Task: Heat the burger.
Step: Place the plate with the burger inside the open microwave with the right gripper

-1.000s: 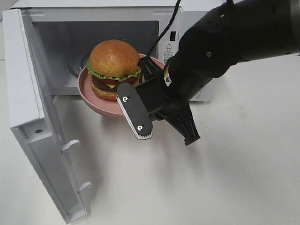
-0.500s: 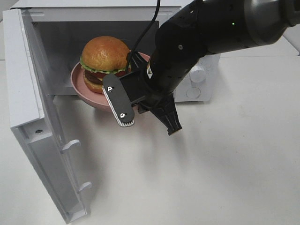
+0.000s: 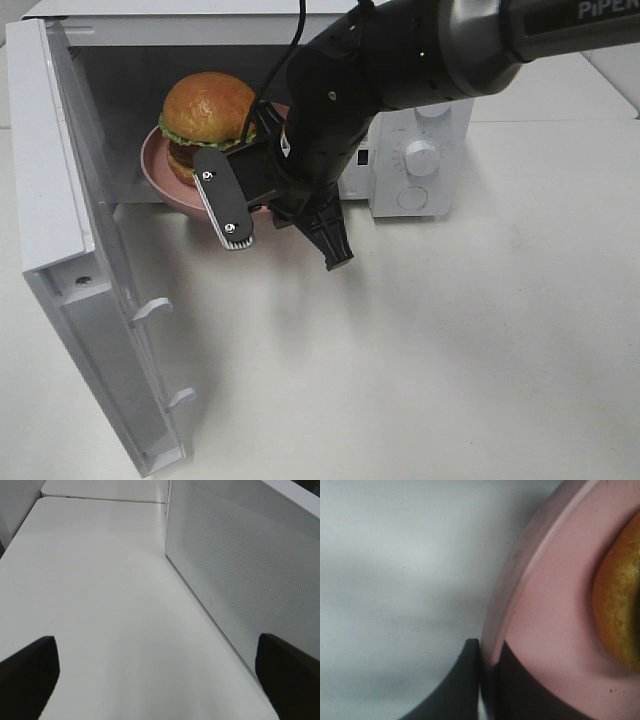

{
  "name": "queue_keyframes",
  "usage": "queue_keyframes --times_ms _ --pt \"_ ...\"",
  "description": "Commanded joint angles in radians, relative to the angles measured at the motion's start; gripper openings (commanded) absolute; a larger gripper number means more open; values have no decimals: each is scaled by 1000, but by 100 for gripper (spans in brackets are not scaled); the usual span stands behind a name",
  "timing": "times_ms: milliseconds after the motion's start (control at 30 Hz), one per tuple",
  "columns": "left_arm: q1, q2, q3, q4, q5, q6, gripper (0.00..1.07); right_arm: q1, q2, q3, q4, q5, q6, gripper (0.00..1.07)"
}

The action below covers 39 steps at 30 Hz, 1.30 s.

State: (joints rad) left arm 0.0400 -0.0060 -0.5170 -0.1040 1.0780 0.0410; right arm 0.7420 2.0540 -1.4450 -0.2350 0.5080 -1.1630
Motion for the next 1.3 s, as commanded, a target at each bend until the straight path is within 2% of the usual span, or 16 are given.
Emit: queue_keyframes --times_ms 33,667,1033,1300 --pt "-7 -17 0 -2 -8 0 100 5 13 -55 -29 -30 55 0" --pt "-7 -17 0 2 -8 0 100 -6 204 -375 -105 35 185 0" --pt "-7 -17 0 6 -8 -3 100 -32 268 -477 -123 39 187 0" --pt "-7 -17 0 6 -8 -3 100 -44 297 -513 -124 18 186 0"
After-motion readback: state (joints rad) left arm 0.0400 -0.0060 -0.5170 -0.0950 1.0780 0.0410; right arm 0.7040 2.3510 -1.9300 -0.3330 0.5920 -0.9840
